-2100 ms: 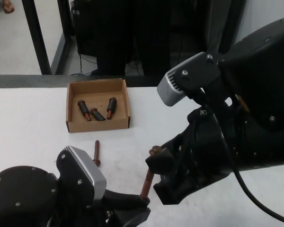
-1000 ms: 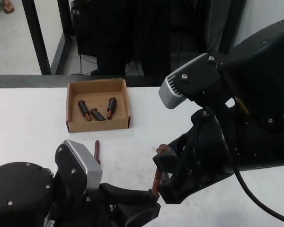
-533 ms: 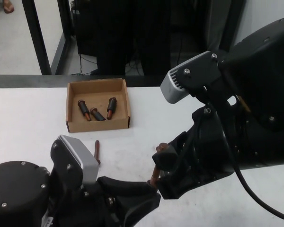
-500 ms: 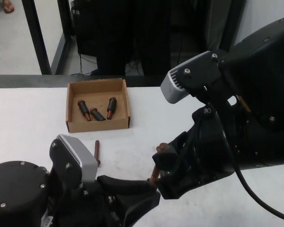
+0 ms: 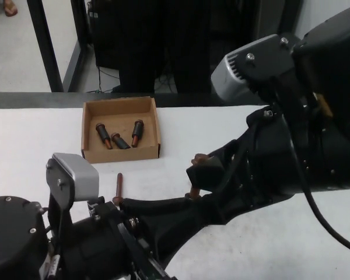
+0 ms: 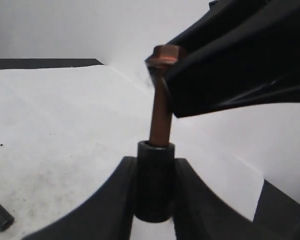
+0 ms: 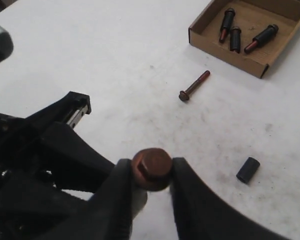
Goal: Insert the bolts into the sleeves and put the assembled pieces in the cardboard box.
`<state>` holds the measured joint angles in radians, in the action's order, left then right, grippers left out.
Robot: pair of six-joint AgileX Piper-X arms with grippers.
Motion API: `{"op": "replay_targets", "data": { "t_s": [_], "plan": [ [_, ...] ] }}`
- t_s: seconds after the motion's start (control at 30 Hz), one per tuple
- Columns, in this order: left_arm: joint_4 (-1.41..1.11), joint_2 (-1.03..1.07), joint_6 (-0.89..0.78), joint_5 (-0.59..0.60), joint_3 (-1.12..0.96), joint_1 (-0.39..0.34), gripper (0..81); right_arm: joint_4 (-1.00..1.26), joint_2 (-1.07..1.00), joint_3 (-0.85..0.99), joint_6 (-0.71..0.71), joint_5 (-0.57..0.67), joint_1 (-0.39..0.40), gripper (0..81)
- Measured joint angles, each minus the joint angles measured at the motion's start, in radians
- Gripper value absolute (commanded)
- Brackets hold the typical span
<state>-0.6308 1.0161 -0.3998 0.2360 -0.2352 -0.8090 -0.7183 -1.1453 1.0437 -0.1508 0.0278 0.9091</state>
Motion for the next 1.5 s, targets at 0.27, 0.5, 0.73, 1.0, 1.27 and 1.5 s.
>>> {"op": "replay_targets", "data": {
  "t_s": [0.27, 0.5, 0.73, 1.0, 1.27, 1.5],
  "plan": [
    [-0.086, 0.0, -0.081, -0.111, -0.011, 0.016, 0.8, -0.098, 0.0, -0.006, -0.068, 0.133, 0.011, 51.9],
    [0.017, 0.0, -0.187, -0.108, -0.04, 0.161, 0.8, -0.209, 0.0, -0.006, -0.104, 0.156, 0.011, 43.8],
    [0.453, 0.028, -0.112, 0.026, -0.221, 0.322, 0.8, -0.214, -0.01, -0.006, -0.116, 0.105, 0.005, 43.8],
    [0.779, 0.188, -0.032, 0.109, -0.496, 0.429, 0.8, -0.216, -0.162, -0.006, -0.138, 0.099, -0.047, 43.8],
    [1.013, 0.44, 0.052, 0.125, -0.758, 0.436, 0.8, -0.182, -0.266, -0.009, -0.135, 0.112, -0.145, 43.8],
    [1.136, 0.579, 0.11, 0.107, -0.916, 0.452, 0.8, -0.11, -0.296, -0.009, -0.135, 0.141, -0.237, 43.8]
  ]
}}
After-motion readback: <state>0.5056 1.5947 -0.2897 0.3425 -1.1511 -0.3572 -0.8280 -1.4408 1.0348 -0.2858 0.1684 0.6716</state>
